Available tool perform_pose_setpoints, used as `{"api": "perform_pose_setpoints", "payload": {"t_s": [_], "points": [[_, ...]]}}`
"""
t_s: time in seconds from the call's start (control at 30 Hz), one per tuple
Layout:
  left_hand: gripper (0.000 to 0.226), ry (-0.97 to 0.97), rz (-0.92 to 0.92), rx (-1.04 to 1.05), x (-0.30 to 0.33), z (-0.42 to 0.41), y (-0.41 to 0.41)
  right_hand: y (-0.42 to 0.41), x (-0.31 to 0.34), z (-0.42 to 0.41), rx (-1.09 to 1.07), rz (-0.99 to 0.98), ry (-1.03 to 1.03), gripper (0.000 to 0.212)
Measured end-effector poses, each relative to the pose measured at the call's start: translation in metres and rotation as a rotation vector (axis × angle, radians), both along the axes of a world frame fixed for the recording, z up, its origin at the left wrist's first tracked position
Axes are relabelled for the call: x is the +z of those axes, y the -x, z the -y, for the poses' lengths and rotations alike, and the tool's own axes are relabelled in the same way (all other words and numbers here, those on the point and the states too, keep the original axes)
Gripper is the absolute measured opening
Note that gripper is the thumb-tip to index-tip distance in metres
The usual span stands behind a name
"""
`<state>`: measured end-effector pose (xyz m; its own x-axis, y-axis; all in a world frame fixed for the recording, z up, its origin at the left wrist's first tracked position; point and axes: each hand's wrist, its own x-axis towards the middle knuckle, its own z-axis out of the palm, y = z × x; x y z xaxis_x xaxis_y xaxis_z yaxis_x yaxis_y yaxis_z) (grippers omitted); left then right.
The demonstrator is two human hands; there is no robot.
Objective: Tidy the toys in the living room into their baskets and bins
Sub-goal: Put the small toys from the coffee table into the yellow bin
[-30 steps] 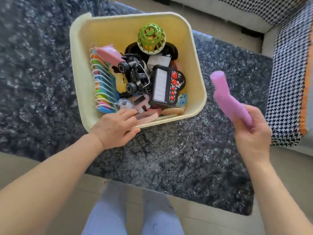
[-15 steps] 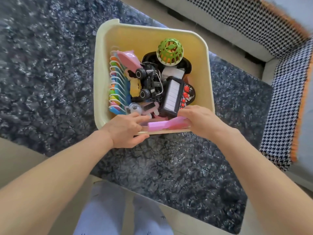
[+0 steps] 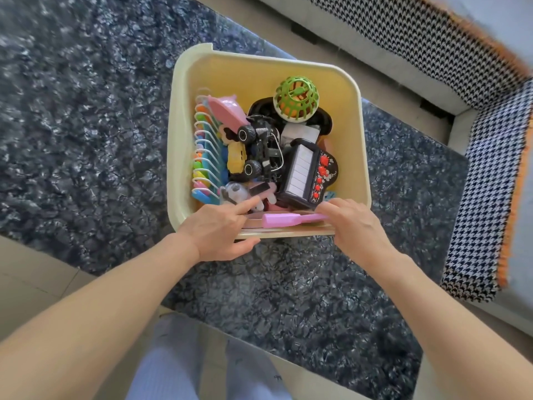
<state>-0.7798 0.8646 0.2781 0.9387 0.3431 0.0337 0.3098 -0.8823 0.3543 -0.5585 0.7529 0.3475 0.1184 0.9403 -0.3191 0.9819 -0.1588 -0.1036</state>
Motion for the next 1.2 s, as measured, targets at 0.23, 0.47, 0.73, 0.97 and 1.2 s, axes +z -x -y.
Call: {"api": "perform_pose_setpoints", "payload": {"t_s": [0.23,0.47,0.73,0.97,1.2], "points": [[0.056,-0.019,-0.04,0.029,-0.003,0.001,0.001,-0.006,-0.006,0.001,0.012,-0.076,-0.068,0.047],[0.062,0.012,-0.084,0.0,-0.002,0.001,-0.001,0.008,-0.001,-0.002,0.106,-0.133,0.009,0.048],[0.076,0.082,-0.037,0.097,0.002,0.002,-0.002,0.024,-0.008,-0.009,0.092,0.119,0.029,0.033],[0.048,-0.011,0.004,-0.008,-0.004,0.003,0.001,0.026,0.0,-0.028,0.124,0.246,0.223,0.032],[0.052,-0.03,-0.009,0.012,-0.002,0.002,0.001,0.048,0.009,-0.038,0.172,0.018,0.188,0.043]]}}
